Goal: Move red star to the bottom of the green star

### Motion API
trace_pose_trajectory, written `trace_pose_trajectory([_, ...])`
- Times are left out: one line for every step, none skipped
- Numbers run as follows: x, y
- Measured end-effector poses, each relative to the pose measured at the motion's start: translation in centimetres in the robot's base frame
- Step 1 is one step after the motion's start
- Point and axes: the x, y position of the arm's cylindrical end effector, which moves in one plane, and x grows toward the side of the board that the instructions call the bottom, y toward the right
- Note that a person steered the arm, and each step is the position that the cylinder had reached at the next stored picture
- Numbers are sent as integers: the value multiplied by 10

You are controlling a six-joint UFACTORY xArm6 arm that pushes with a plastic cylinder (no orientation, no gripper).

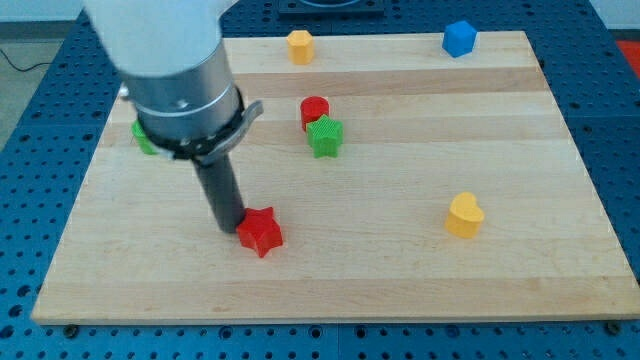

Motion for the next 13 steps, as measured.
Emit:
trace_pose_trajectory([4,2])
trace_pose_trajectory([39,-15])
trace_pose_trajectory([62,1])
trace_pose_trajectory([46,30])
trace_pose_trajectory([6,58])
trace_pose_trajectory([-11,68])
trace_pose_trajectory([17,53])
trace_pose_trajectory([23,8])
trace_pose_trajectory([-16,-5])
trace_pose_trajectory([-35,18])
trace_pose_trajectory([-31,52])
trace_pose_trajectory([-29,65])
trace_pose_trajectory([-13,66])
